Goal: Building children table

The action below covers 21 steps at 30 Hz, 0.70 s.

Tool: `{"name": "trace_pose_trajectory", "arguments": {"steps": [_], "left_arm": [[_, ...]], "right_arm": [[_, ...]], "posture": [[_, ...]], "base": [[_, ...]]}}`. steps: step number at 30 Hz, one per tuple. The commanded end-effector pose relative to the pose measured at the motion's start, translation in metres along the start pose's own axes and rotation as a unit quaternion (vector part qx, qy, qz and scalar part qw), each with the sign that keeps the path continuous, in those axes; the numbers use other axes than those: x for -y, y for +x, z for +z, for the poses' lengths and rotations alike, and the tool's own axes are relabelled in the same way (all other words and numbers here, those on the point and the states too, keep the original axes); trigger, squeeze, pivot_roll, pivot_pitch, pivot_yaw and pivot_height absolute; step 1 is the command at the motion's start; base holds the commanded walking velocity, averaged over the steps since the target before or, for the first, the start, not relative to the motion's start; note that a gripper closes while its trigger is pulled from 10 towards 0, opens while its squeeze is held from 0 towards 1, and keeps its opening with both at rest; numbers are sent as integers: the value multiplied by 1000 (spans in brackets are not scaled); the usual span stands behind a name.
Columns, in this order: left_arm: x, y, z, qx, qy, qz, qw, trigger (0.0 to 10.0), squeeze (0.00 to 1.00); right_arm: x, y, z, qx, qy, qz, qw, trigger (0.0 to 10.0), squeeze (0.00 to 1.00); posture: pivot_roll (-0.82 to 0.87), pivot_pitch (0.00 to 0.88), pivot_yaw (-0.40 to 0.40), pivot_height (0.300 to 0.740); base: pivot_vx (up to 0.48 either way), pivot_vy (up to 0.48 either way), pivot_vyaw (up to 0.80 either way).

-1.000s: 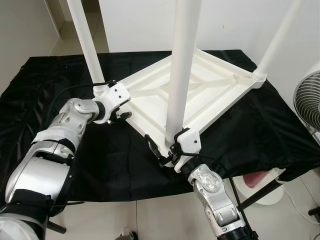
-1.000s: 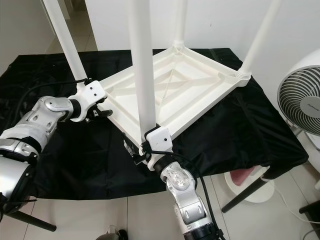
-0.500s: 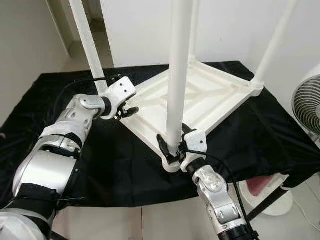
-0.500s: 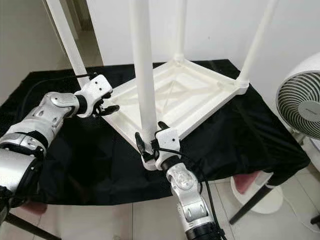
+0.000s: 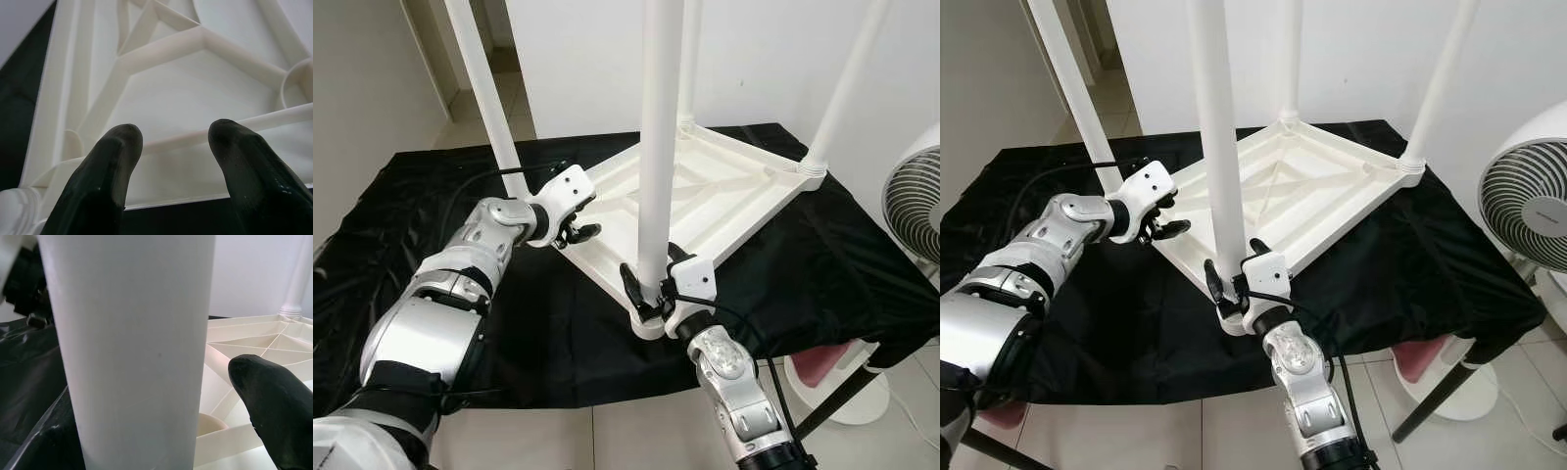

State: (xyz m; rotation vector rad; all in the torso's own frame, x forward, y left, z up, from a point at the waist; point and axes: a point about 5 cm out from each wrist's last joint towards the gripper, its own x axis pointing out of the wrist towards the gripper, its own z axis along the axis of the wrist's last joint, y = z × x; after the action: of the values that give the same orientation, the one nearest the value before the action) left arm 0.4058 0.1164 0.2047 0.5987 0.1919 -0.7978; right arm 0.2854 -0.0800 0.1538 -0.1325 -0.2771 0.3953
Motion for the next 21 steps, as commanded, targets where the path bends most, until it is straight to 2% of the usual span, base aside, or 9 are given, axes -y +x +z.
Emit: {"name": "trace_pose_trajectory", "arguments": {"steps": [1,9,21], "left_arm": [[-13,-3,-8,-11,-19,137,990,10000,0],[-3,4,-18,-33,-42,143,988,10000,0],[1,3,-38,-73,-89,182,977,10000,0]], "right_arm": [[3,-1,4,7,-4,-8,1000,10000,0],[12,-10,13,18,-10,-30,999,10000,0],[4,-14,17,24,4,-9,1000,10000,0]], "posture": [[-127,21,126,740],[-188,53,154,740],[-170,78,137,740]], "base": [[0,0,0],[0,0,0],[0,0,0]]}}
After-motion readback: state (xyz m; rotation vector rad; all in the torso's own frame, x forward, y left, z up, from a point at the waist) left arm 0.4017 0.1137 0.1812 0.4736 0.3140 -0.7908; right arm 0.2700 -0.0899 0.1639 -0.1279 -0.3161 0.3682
